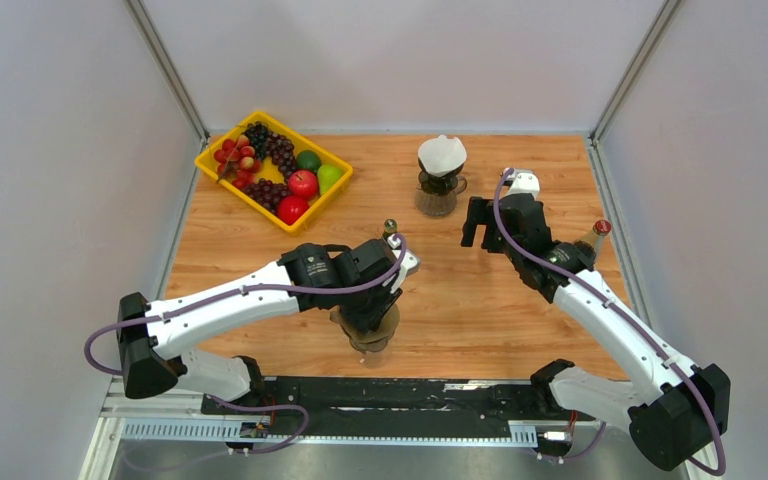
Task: Place the coffee filter in the dripper
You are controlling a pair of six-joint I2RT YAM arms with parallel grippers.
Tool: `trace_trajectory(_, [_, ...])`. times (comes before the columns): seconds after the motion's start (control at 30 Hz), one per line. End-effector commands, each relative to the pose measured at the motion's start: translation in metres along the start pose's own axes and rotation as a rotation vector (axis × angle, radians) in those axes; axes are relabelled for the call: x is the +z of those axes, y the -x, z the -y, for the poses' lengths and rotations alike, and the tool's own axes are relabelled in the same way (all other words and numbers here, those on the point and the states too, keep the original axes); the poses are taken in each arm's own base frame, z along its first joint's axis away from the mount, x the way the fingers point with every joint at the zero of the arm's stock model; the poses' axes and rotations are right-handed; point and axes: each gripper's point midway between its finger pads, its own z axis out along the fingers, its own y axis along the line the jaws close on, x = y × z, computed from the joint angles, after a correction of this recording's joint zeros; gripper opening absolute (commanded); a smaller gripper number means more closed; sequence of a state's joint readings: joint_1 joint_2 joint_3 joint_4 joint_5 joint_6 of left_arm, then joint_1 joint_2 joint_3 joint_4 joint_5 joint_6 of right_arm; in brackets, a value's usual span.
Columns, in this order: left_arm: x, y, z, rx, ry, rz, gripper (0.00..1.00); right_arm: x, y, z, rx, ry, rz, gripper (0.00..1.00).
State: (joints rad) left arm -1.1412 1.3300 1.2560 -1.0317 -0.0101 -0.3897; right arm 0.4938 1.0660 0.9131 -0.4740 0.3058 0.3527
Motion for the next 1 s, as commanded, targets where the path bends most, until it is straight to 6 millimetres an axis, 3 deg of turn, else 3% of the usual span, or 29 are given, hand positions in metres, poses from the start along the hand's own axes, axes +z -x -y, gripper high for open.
trace_trajectory(0.0, [-0.01,0.01,0.003,-0.007,0.012,0.025,0.34,-0.002,0.009,0.004,0.002,-0.009,0.04,1.0])
trace_trajectory(0.33, [-0.033,0.02,0.014,0.003,-0.043,0.084,0.34,-0.004,0.011,0.003,0.006,-0.005,0.047,1.0])
trace_trajectory(0.6, [-0.074,0.035,0.008,-0.016,-0.027,0.201,0.4,-0.008,0.015,0.004,0.007,-0.002,0.06,1.0])
trace_trajectory(0.73, [-0.105,0.045,0.0,-0.043,0.001,0.306,0.55,-0.01,0.017,0.005,0.009,-0.002,0.07,1.0])
trace_trajectory(0.9, [-0.15,0.079,-0.022,-0.132,0.095,0.553,0.97,-0.012,0.018,0.006,0.02,-0.009,0.078,1.0])
trace_trajectory(0.97, [-0.163,0.096,-0.029,-0.157,0.122,0.666,0.99,-0.011,0.018,0.007,0.02,-0.012,0.077,1.0])
